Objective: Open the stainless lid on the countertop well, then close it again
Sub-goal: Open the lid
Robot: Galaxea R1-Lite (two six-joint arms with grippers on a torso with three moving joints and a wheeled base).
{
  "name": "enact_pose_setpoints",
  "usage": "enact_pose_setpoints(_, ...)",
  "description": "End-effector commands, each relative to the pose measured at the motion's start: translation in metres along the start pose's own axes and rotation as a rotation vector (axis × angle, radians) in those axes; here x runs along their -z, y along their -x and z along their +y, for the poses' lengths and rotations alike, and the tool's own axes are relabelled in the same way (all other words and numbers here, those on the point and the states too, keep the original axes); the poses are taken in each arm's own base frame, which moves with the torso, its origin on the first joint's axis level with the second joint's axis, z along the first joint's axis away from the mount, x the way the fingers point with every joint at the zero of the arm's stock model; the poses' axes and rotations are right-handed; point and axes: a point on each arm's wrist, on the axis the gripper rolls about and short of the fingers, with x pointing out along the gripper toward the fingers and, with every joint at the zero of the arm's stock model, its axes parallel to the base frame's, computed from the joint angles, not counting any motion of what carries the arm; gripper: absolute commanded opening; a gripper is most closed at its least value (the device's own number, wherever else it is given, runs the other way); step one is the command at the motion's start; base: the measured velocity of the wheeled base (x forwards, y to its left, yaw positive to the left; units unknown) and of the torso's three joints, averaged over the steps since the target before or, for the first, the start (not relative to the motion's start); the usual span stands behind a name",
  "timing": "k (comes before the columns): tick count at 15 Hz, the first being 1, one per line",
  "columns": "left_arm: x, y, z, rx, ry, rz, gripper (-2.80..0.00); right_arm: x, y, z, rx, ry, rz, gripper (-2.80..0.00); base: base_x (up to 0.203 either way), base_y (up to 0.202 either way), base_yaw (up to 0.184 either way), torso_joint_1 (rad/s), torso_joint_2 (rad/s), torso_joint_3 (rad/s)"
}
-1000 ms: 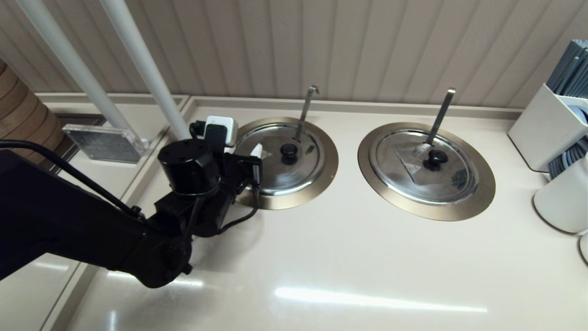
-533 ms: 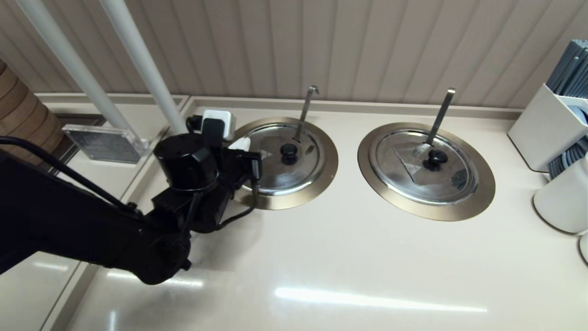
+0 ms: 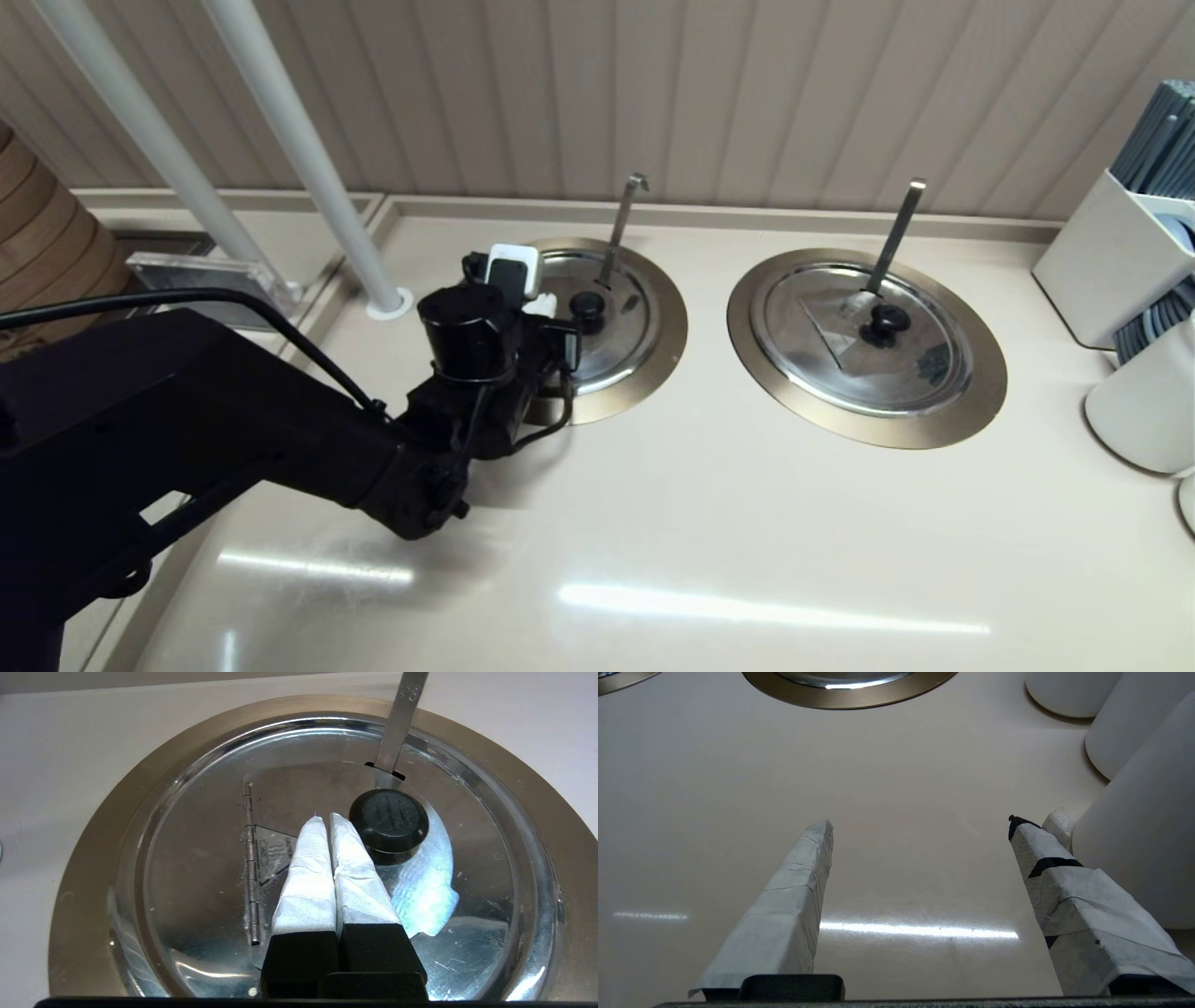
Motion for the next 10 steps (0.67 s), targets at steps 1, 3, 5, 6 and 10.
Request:
enact_pose_setpoints(1, 0.006, -0.001, -0.005, 0.008, -0.004, 0.009, 0.00, 0.002, -0.001, 0.000, 0.000, 0.000, 0.007, 0.00, 0.000, 0.000, 0.000, 0.000, 0.00, 0.000)
enact_pose_setpoints(3, 0.008, -0.001, -0.011, 0.019, -0.003, 0.009, 0.00, 0.002, -0.001, 0.000, 0.000, 0.000, 0.007, 0.00, 0.000, 0.000, 0.000, 0.000, 0.00, 0.000)
enact_pose_setpoints(5, 0.010, -0.004, -0.014, 0.023, 0.000, 0.004, 0.00, 0.002, -0.001, 0.000, 0.000, 0.000, 0.008, 0.00, 0.000, 0.000, 0.000, 0.000, 0.00, 0.000)
enact_pose_setpoints(6, 0.011, -0.004, -0.015, 0.025, -0.002, 0.008, 0.00, 0.002, -0.001, 0.000, 0.000, 0.000, 0.009, 0.00, 0.000, 0.000, 0.000, 0.000, 0.00, 0.000)
enact_pose_setpoints(10, 0.024, -0.014, -0.021, 0.025, -0.003, 0.015, 0.00, 0.002, -0.001, 0.000, 0.000, 0.000, 0.007, 0.00, 0.000, 0.000, 0.000, 0.000, 0.00, 0.000)
